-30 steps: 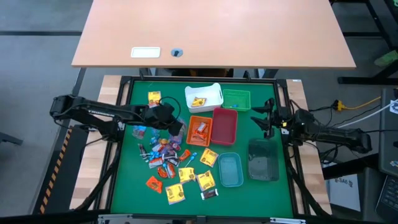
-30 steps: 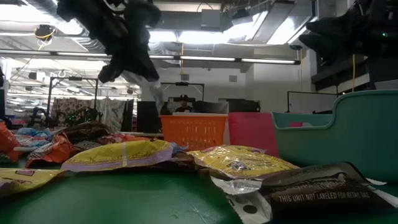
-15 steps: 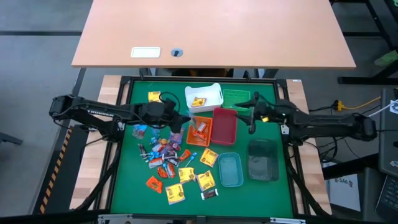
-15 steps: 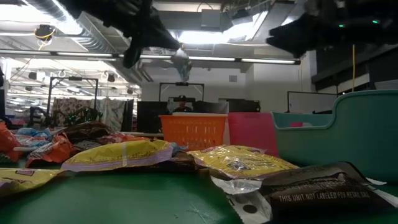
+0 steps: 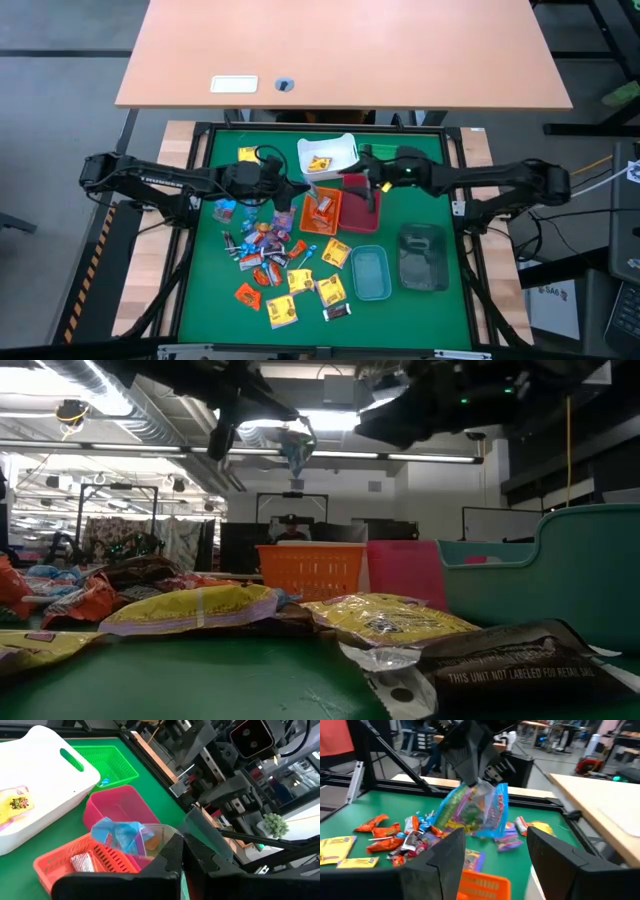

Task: Sort candy
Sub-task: Put the blue bag of candy into the red bin

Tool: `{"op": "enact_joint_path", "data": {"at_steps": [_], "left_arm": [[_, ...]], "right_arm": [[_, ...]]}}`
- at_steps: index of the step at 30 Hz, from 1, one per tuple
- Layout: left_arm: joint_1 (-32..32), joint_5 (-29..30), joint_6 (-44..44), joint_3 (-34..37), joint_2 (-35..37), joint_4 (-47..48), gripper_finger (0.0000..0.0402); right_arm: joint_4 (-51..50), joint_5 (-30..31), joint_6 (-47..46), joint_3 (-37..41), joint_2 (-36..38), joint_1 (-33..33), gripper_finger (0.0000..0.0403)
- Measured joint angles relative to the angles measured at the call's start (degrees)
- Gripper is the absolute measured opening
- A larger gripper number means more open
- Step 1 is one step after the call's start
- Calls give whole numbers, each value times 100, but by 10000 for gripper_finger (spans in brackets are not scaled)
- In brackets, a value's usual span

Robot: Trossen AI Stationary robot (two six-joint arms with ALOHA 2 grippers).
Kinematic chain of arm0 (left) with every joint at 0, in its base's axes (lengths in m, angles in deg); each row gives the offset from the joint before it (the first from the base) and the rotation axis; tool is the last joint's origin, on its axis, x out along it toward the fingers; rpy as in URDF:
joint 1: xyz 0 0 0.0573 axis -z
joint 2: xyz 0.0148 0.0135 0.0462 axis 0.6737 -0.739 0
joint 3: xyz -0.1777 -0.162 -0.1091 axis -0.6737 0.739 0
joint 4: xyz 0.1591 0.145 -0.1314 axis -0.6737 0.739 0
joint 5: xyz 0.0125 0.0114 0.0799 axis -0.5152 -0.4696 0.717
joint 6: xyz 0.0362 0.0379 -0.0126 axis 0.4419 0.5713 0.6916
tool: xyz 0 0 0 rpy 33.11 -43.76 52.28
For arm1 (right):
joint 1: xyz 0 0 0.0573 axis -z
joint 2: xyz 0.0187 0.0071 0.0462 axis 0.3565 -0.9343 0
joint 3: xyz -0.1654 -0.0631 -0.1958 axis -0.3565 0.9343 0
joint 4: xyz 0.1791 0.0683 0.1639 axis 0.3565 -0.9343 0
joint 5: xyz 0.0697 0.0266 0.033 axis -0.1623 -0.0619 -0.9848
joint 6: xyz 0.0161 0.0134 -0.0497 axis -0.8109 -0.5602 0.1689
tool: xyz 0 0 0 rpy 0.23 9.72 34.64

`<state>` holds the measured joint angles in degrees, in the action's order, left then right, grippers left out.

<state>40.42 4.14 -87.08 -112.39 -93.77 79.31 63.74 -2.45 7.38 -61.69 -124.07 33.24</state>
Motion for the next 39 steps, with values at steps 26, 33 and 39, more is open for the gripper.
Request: {"op": "enact_joint_path", "data": {"at_steps": [26,33,39], "left_arm": [[-2,730,122,-4,-2,-378,0],[-2,730,122,-4,-2,-533,0],[0,700,119,-4,-2,-738,0]], "right_arm": [[-11,2000,641,-1160,-1107,-928,211],[-2,2048,601,-1168,-1107,-951,211],[-1,1995,573,-1168,-1127,-949,211]]}}
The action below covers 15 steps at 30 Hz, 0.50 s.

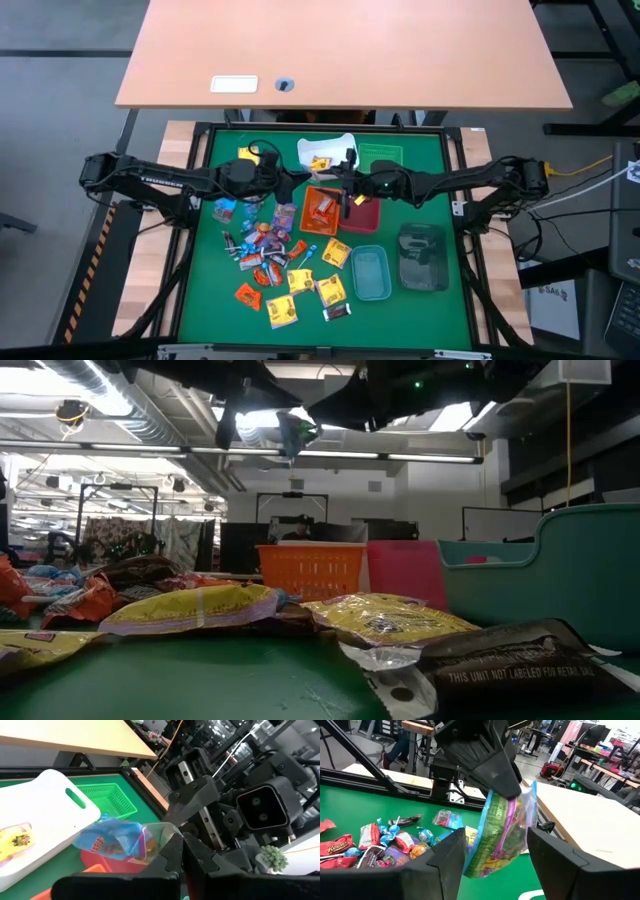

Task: Sort candy
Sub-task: Put the blue bag of candy into the red bin

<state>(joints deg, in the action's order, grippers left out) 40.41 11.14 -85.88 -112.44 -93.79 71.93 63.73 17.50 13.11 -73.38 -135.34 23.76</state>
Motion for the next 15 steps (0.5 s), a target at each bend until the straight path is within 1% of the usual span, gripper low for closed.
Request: {"op": "enact_joint_path", "data": {"at_steps": [3,6,9,12,15], "left_arm": [[34,0,1,0,-1,-31,0],[100,-2,1,0,-2,-32,0],[156,6,0,0,-2,-34,0],[195,7,0,0,-2,-34,0],[238,12,2,0,-2,-34,0]], "right_arm": [[3,-4,-4,0,-2,7,206],[40,-7,-10,0,0,15,185],[36,-23,-13,0,-1,15,154],[37,-205,-15,0,-1,15,118],[36,-213,-17,0,-1,15,79]]}}
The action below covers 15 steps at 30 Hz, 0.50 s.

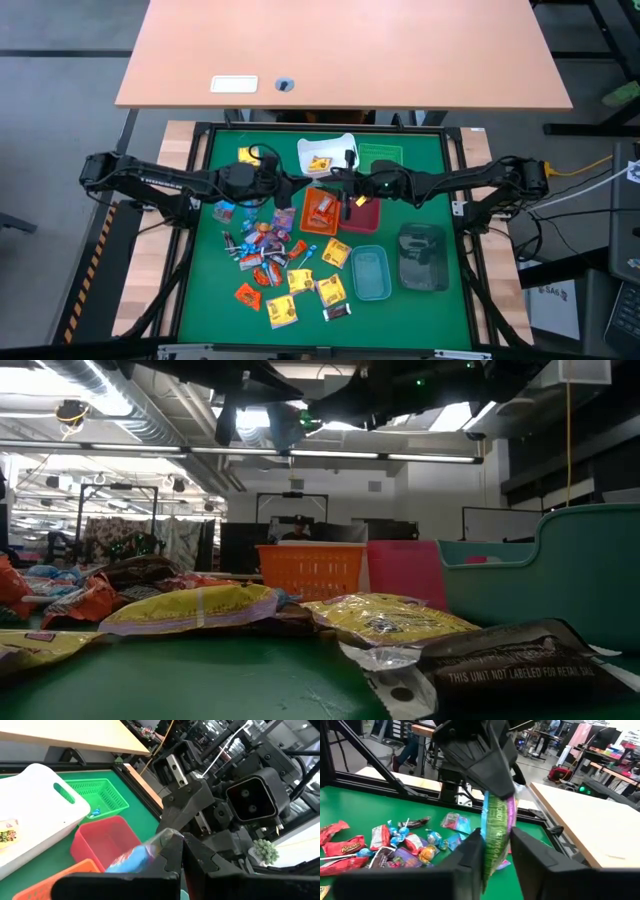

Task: Sort candy
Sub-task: Put the blue bag of candy into the red bin

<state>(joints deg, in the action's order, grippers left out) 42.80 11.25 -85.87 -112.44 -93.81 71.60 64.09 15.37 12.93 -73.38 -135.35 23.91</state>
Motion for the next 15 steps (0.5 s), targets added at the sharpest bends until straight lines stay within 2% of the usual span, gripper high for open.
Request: {"op": "enact_joint_path", "data": {"at_steps": [5,10,15], "left_arm": [[53,1,208,0,-2,13,0],[64,22,421,0,-2,61,0],[64,-39,1105,2,-2,335,10]], "right_arm": [[-15,5,2,0,0,0,11],[-119,9,0,0,12,0,8],[-881,12,2,0,253,0,4]]}}
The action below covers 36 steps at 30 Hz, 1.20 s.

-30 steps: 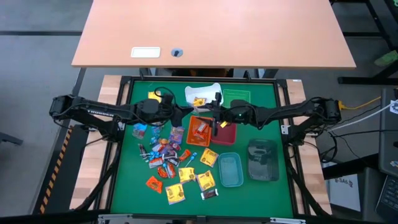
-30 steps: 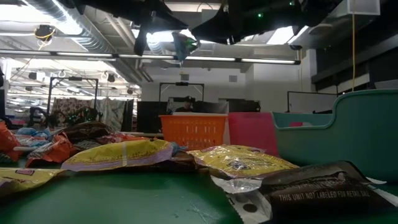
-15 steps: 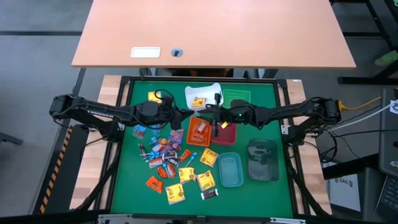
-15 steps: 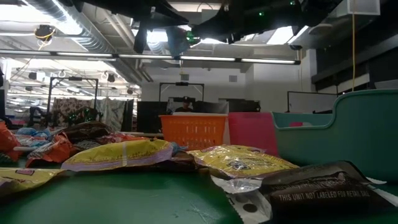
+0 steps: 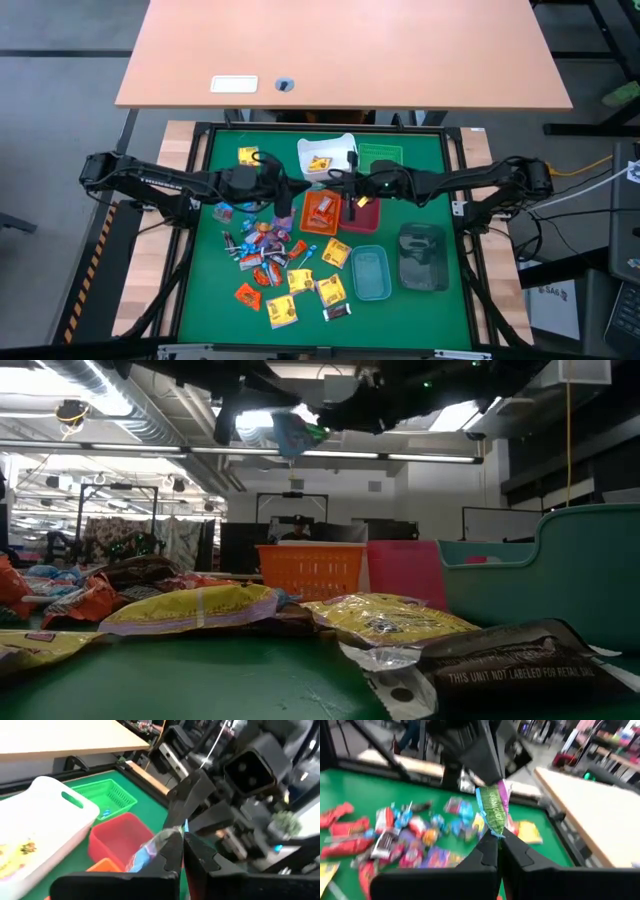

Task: Sort candy
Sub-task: Put the blue bag of candy into the red bin

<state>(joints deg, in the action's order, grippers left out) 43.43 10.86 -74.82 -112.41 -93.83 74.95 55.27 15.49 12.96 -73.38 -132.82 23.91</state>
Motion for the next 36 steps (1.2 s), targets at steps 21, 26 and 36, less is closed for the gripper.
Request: {"op": "enact_joint_path", "data": {"at_steps": [21,26,36], "left_arm": [[-4,53,810,0,0,2618,108],[-4,53,800,2,0,2974,109],[-4,-141,669,4,-197,3391,109]], "right_arm": [[-4766,2,-347,4,858,0,2],[-4774,2,-344,4,858,0,9],[-4786,2,-440,4,856,0,127]]}}
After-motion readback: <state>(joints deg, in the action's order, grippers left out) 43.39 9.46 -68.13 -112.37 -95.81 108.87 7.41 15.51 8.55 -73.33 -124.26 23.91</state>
